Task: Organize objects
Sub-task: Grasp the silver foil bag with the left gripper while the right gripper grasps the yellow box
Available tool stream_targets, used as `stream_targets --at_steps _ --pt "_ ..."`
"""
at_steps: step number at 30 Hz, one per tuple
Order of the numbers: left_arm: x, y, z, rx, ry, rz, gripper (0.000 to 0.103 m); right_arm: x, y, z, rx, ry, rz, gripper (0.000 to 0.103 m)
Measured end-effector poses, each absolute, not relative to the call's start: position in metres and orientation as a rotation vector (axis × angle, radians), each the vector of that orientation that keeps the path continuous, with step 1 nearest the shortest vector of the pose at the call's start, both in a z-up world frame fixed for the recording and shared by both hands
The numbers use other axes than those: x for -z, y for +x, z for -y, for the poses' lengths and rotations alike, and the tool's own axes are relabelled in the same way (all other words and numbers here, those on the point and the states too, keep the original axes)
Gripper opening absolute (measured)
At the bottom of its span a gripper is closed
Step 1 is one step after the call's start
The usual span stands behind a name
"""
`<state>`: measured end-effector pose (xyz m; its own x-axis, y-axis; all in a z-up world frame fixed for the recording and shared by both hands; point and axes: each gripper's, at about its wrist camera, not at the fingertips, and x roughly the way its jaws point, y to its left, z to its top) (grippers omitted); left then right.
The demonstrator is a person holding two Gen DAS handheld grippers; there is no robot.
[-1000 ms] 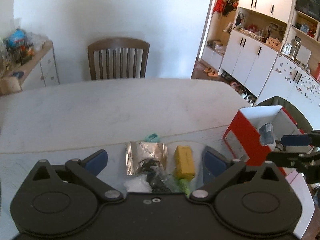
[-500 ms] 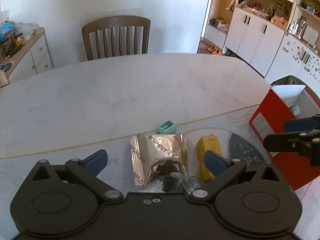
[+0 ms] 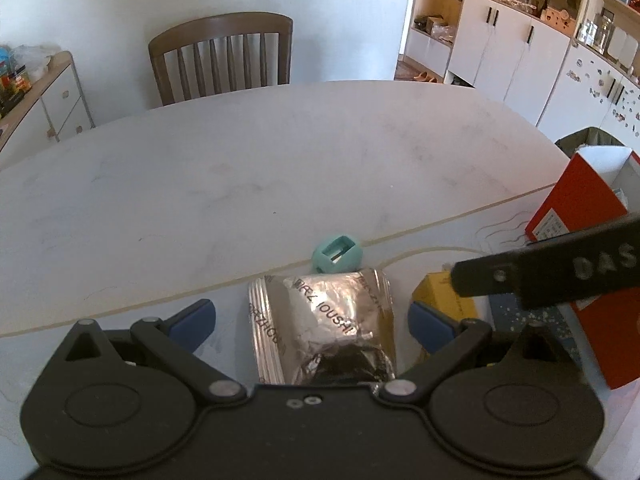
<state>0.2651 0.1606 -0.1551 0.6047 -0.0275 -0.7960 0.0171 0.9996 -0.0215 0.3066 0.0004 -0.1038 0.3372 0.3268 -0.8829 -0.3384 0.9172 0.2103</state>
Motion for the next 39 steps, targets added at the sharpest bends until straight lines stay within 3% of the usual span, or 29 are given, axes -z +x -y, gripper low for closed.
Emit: stream_targets --at_steps 5,12,20,24,30,39 --pt "0.16 0.272 -0.159 0.038 -0.007 -0.923 0.099 0.115 0.319 -0.005 -0.42 0.015 -1.196 0.08" --pt "0.168 0.276 -0.16 0.04 -0.014 -0.938 0.089 0.124 0.322 -0.012 -0.414 0.026 -1.253 0.059" --pt "0.171 0.281 -0.166 0.068 -0.035 -0.936 0.08 0.134 0.321 -0.02 -0.421 0.022 -1.284 0.046" --pt "0.171 0.282 -0.17 0.074 -0.055 -0.938 0.076 0.132 0.321 -0.022 -0.423 0.028 -1.29 0.035" --pt "0.169 0.284 -0.17 0.103 -0.071 -0.95 0.057 0.126 0.317 -0.019 -0.417 0.031 -1.274 0.029" --pt "0.152 0.278 -0.175 0.089 -0.117 -0.947 0.051 0.105 0.305 0.0 -0.421 0.046 -1.223 0.028"
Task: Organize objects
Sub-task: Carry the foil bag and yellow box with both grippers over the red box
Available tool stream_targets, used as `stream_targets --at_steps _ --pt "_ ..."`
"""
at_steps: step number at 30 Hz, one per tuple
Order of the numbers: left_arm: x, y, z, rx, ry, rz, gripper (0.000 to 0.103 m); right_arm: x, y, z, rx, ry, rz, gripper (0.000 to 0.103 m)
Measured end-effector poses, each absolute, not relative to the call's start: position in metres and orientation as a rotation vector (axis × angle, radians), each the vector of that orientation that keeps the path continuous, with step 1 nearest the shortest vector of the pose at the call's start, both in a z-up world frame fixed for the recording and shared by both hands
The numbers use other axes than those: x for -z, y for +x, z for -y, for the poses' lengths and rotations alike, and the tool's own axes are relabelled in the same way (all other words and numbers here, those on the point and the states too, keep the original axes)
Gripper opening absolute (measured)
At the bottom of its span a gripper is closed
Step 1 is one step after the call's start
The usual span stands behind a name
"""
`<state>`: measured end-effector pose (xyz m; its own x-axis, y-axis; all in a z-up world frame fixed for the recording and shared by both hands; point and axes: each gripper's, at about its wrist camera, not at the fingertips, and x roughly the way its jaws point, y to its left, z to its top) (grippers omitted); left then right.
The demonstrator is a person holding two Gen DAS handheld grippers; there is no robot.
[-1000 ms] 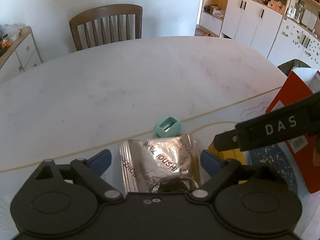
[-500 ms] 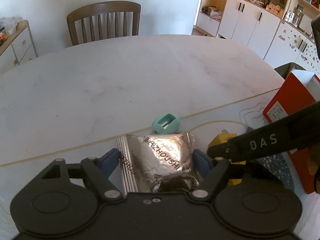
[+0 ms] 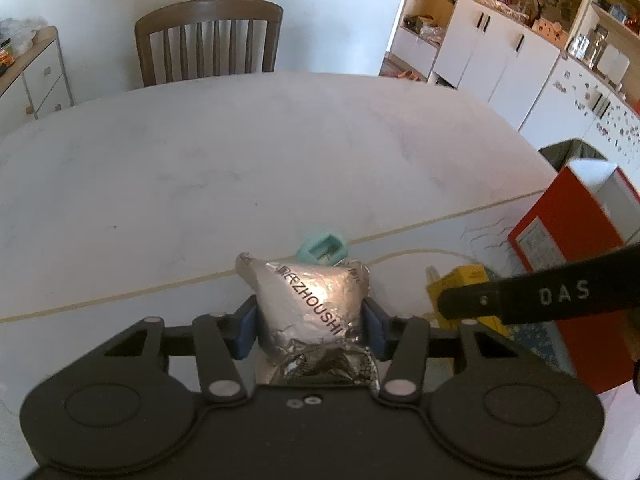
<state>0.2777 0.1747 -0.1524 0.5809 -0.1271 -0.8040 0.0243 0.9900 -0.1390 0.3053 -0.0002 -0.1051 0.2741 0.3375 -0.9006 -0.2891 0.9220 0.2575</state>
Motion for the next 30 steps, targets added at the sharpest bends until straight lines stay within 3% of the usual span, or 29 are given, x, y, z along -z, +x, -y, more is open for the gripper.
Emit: stream_targets --at_steps 15,30 --pt "0.087 0.249 -0.163 0.11 -0.19 -0.888 0.051 0.04 0.269 0.042 -0.463 0.102 -1.118 0.028" --pt "0.026 0.218 -0.091 0.252 -0.18 -0.846 0.052 -0.012 0.237 0.117 -0.433 0.137 -1.035 0.028"
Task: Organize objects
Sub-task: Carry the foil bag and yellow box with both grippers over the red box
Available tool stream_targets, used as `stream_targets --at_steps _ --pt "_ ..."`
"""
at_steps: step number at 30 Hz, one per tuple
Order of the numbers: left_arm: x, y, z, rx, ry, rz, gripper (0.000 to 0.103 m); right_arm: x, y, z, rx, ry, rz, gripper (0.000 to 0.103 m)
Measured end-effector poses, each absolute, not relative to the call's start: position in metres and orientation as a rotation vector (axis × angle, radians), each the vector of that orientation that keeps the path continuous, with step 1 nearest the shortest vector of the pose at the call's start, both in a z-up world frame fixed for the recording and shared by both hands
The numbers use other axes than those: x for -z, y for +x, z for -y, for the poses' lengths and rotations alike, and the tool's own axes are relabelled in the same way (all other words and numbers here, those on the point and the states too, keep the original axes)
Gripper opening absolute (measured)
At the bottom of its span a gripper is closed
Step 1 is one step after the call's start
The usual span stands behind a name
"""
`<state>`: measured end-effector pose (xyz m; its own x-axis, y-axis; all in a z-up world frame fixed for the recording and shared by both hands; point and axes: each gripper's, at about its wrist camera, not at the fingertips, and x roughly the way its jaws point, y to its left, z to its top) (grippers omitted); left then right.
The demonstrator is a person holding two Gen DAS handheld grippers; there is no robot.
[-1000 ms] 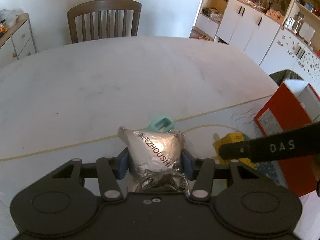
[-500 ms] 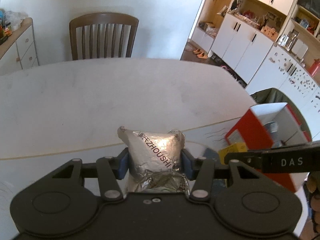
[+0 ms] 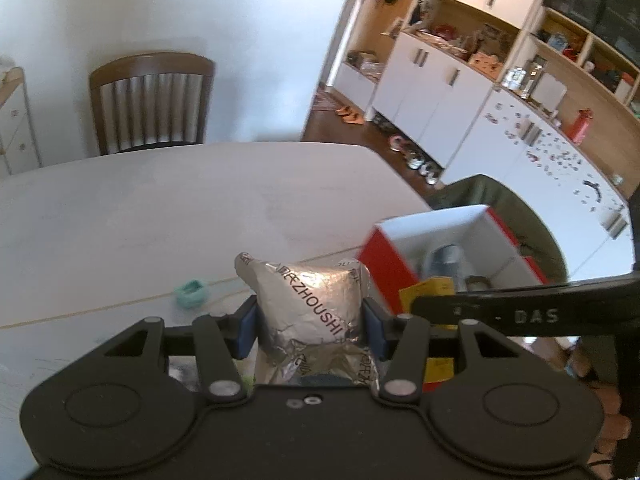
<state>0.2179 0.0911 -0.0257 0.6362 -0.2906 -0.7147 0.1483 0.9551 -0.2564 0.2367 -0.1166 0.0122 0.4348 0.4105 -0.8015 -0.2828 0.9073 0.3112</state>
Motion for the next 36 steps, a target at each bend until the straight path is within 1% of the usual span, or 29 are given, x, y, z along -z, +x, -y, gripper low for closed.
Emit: stream_targets --at_steps 7,16,26,36 --pt "0.02 0.215 -0.04 0.336 -0.141 -0.842 0.052 -0.021 0.234 0.164 -0.383 0.161 -1.015 0.028" --pt "0.026 0.22 0.013 0.387 -0.103 -0.858 0.052 -0.024 0.243 0.226 -0.309 0.174 -0.992 0.028" --pt "0.037 0.236 0.058 0.415 -0.076 -0.883 0.052 -0.016 0.263 0.277 -0.255 0.175 -0.993 0.028" --pt "0.068 0.26 0.11 0.419 -0.036 -0.955 0.052 0.008 0.301 0.32 -0.195 0.153 -1.014 0.028"
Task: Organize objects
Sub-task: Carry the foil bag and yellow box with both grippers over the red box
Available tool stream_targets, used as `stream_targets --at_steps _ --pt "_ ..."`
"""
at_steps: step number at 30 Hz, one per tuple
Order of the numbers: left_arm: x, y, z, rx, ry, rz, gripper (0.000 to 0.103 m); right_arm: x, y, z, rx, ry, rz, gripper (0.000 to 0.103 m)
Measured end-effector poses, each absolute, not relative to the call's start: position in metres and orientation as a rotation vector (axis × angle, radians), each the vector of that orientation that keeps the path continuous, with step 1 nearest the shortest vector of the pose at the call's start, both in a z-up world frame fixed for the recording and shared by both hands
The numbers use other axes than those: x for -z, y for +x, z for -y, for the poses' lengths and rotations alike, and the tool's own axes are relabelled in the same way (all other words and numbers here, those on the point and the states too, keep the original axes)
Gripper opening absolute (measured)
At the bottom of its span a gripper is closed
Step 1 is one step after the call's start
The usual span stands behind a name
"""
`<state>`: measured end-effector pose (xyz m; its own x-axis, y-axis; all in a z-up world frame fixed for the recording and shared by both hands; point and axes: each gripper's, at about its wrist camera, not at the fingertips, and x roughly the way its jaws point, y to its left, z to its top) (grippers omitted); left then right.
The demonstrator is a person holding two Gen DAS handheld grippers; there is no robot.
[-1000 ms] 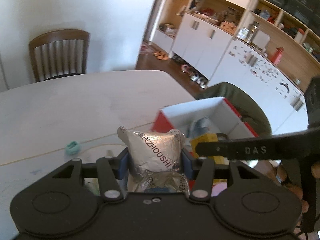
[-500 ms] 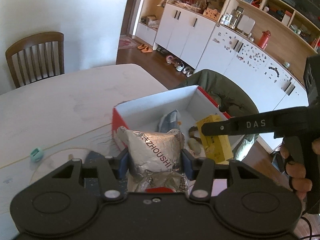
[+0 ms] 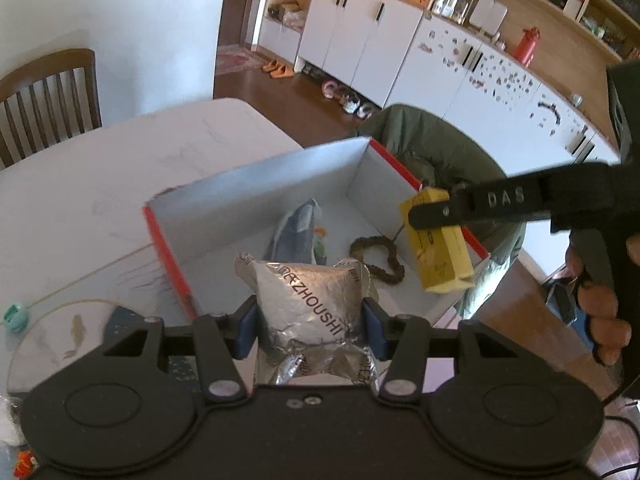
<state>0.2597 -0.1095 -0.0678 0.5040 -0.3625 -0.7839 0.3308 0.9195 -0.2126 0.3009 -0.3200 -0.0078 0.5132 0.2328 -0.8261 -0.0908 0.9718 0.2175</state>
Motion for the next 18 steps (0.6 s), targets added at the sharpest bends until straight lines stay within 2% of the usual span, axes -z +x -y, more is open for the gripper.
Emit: stream_targets --at_steps 18 --pt "0.124 0.301 0.15 0.331 0.018 -1.096 0.052 0.074 0.363 0.32 -0.234 0.034 -1.108 0.028"
